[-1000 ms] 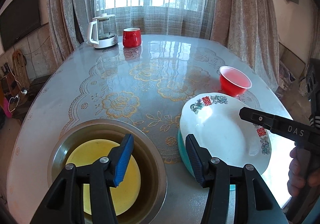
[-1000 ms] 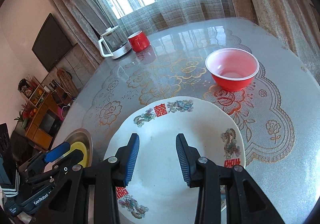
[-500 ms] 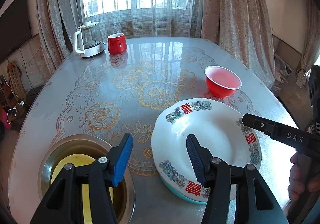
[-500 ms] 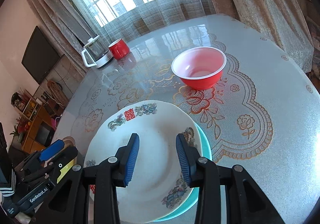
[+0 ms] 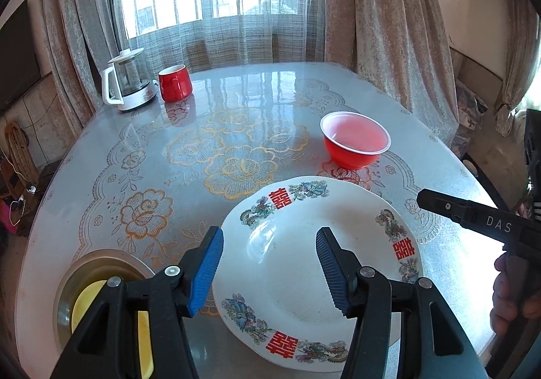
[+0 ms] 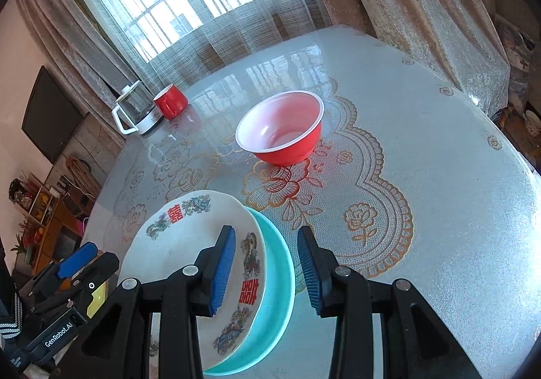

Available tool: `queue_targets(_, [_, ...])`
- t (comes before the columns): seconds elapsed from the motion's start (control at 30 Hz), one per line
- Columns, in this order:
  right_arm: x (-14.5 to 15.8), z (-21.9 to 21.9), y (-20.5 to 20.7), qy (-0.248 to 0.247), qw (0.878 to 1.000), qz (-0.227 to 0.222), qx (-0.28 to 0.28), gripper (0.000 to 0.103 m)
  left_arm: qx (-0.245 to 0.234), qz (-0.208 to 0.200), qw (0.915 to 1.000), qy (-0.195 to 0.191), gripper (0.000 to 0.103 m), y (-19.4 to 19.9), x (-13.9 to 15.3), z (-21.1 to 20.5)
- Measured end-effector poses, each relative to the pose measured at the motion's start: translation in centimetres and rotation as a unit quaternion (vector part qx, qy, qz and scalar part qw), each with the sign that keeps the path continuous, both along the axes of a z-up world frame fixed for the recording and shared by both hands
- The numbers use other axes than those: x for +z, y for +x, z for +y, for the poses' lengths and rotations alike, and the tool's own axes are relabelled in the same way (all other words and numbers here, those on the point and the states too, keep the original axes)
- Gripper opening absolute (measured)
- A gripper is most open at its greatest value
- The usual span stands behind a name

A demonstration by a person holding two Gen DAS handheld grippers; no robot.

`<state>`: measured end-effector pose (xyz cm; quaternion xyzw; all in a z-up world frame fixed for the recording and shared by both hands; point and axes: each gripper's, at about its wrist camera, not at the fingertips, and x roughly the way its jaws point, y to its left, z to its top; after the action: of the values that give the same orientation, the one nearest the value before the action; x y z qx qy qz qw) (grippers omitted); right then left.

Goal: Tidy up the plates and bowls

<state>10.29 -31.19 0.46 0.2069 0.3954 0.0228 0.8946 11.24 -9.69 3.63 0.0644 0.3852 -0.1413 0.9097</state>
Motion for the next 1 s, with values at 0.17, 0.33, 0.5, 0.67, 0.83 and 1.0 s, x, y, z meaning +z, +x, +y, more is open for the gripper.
queue_targets(0.17, [-0.2, -1.3, 0.5, 0.003, 1.000, 0.003, -0.009, 0.038, -0.001, 0.005, 1.0000, 0.005, 0.058, 0.8, -0.2, -1.0])
queue_targets(0.33, [-0.4, -2.3, 1.2, 0.002, 1.000, 0.007, -0.014, 0.038, 0.006, 0.018, 0.9998, 0.004, 0.058, 1.8, -0.6, -1.7])
queue_targets(0.5, [-0.8, -3.2, 2.1, 0.003, 1.000, 0.011, -0.019, 0.038, 0.000, 0.026, 0.9996, 0.004, 0.058, 2.8, -0.8, -2.5])
queue_targets(0.67, [-0.9, -3.9, 3.2, 0.007, 1.000, 0.013, -0.025, 0.038, -0.007, 0.038, 0.9992, -0.002, 0.058, 4.2, -1.0, -3.2])
queue_targets(0.83, [-1.2, -4.7, 4.5, 0.012, 0.999, 0.018, -0.030, 0.038, -0.005, 0.056, 0.9984, 0.000, 0.058, 6.1, -1.6, -3.9])
queue_targets(1.0, [-1.6, -5.5, 5.9, 0.016, 0.999, 0.024, -0.040, 0.038, 0.004, 0.086, 0.9961, -0.016, 0.058, 8.1, -2.2, -4.0])
